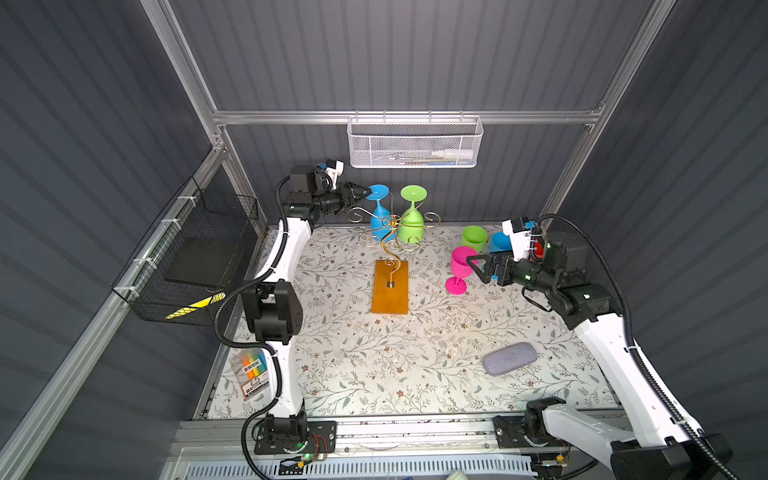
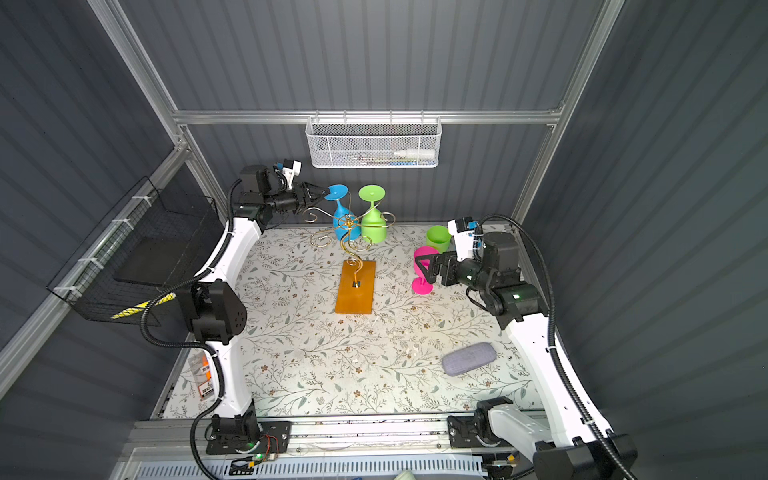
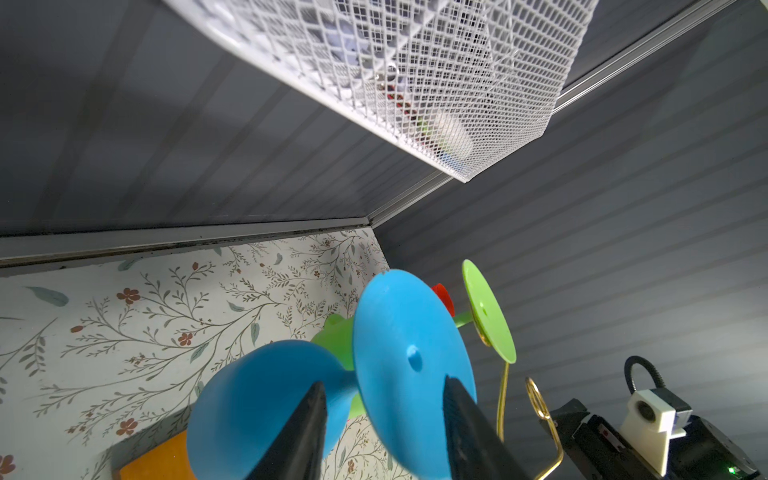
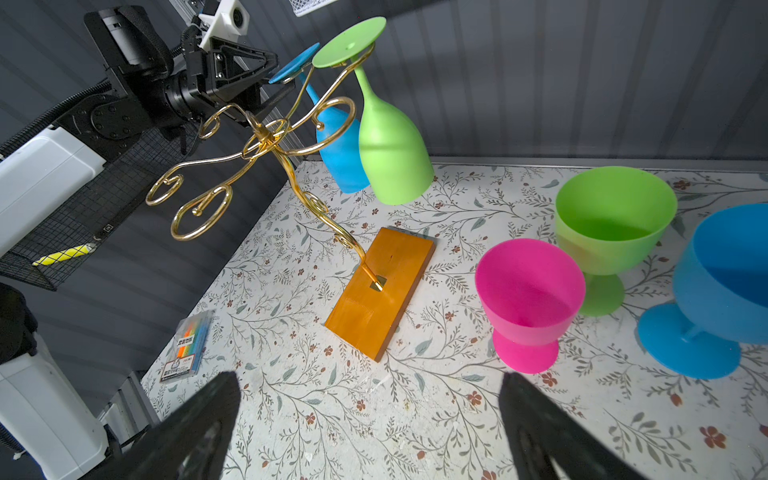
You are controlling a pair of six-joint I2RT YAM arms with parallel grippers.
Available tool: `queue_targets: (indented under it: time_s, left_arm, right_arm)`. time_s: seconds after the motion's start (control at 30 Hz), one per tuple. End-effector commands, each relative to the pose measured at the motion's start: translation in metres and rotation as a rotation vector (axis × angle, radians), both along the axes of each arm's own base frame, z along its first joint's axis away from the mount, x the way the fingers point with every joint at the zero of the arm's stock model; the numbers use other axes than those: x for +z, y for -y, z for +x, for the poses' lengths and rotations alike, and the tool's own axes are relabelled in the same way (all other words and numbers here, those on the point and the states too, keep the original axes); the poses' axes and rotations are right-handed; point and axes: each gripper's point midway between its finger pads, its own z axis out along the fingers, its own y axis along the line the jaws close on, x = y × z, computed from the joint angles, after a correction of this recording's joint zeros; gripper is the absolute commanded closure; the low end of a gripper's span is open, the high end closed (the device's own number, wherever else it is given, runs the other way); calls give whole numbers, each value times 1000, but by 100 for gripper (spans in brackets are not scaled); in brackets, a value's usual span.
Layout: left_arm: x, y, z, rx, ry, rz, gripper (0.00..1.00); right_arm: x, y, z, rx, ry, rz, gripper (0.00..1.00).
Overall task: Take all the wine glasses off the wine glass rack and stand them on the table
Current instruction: 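Move the left gripper to the foot of the blue glass on the rack, then close the left gripper on the blue glass foot and start sliding it off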
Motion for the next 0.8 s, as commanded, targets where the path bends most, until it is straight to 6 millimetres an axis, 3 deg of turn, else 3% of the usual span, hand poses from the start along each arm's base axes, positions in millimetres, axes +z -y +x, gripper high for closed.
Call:
queue_targets:
  time_s: [0.0, 0.6, 0.77]
  left_arm:
    - [5, 6, 1, -29, 22, -14, 57]
    - [9, 11, -2, -53, 24, -27, 75]
    - [13, 11, -3, -57, 24, -34, 84]
  right_arm:
    - [4, -1, -1, 11, 11, 10, 1]
    - [2, 1, -1, -1, 4, 6, 1]
    - [2, 1, 0, -5, 7, 3, 1]
